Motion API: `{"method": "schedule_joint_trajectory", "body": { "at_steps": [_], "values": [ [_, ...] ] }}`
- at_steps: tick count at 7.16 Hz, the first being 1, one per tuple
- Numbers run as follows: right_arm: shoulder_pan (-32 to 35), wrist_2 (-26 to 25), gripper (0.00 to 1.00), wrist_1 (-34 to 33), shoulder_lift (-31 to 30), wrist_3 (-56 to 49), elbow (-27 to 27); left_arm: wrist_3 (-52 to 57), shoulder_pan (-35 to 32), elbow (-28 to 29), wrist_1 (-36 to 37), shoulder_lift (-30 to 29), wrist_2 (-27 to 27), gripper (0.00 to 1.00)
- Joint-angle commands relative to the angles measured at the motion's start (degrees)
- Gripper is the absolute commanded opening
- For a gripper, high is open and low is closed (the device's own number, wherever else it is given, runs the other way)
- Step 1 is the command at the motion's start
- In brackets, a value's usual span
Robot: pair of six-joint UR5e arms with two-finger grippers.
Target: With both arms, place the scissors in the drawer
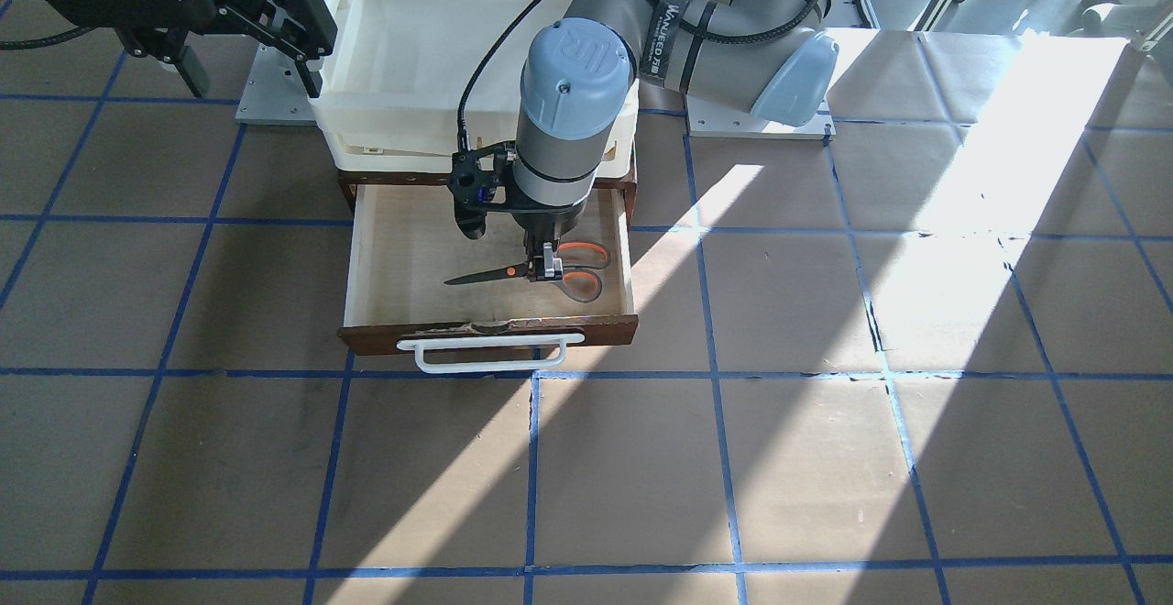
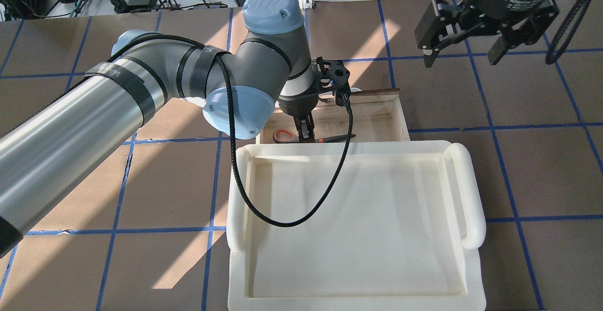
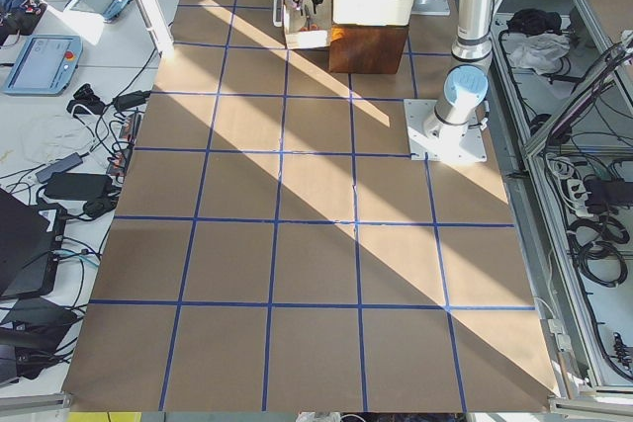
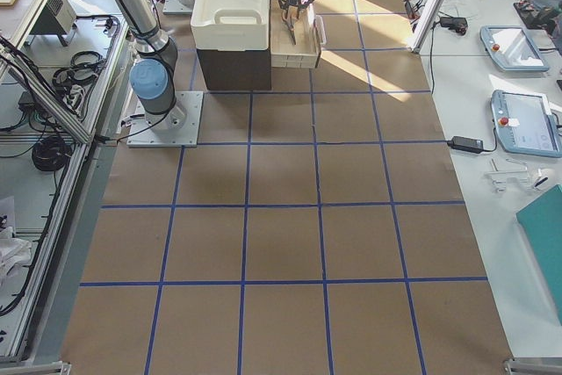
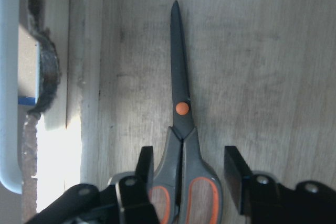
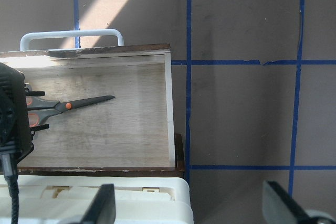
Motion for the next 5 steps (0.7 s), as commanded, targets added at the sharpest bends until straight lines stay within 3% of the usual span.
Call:
{"method": "schedule_joint_trajectory", "body": {
  "at_steps": [1, 3, 4, 5],
  "values": [
    [0.0, -0.1, 1.0, 0.0, 0.0, -0.1, 0.0, -3.0, 0.2, 0.7, -0.2, 2.1, 0.2, 0.78],
    [0.0, -0.1, 1.0, -0.1, 0.0, -0.1, 0.0, -21.1, 0.7, 1.6, -0.9, 5.0, 0.7, 0.78],
    [0.0, -0.1, 1.0, 0.0, 0.0, -0.1, 0.0, -28.7, 1.6, 2.6, -0.7, 6.3, 0.8, 0.94],
    [0.0, 0.1, 1.0, -0.1, 0.0, 0.0, 0.1, -34.0, 4.5, 3.6, -0.9, 7.7, 0.8, 1.0]
  ]
}}
